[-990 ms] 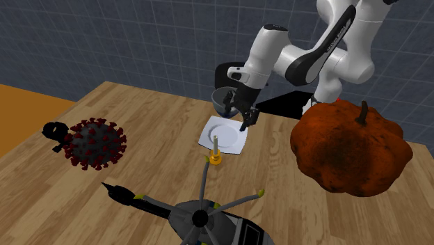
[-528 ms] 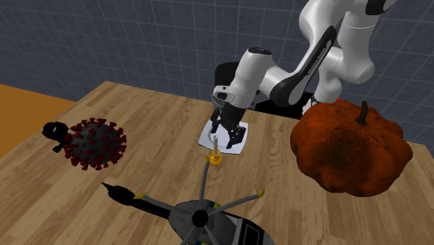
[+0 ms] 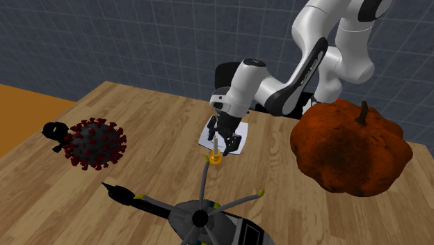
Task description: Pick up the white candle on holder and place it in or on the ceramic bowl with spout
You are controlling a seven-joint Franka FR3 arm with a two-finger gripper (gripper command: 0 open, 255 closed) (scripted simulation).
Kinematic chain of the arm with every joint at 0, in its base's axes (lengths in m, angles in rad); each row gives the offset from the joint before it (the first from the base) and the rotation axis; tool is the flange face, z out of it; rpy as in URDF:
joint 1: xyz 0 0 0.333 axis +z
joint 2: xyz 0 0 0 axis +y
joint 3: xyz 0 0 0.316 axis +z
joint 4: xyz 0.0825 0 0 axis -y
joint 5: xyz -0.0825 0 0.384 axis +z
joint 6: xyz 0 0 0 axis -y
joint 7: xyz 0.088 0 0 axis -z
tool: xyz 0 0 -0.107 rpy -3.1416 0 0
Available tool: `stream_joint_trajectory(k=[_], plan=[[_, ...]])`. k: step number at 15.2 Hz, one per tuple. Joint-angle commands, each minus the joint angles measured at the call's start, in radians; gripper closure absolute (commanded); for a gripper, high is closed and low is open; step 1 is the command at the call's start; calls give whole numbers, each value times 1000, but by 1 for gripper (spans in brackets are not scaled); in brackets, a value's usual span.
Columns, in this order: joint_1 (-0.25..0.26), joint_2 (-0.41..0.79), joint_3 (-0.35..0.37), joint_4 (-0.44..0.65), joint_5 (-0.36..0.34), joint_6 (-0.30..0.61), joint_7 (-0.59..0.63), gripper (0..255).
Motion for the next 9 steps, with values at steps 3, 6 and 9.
stream_joint_trajectory(k=[3, 6, 9], plan=[[-1, 3, 0, 1, 1, 2, -1, 0], [-1, 3, 0, 1, 1, 2, -1, 255], [-1, 2, 0, 1, 1, 2, -1, 255]])
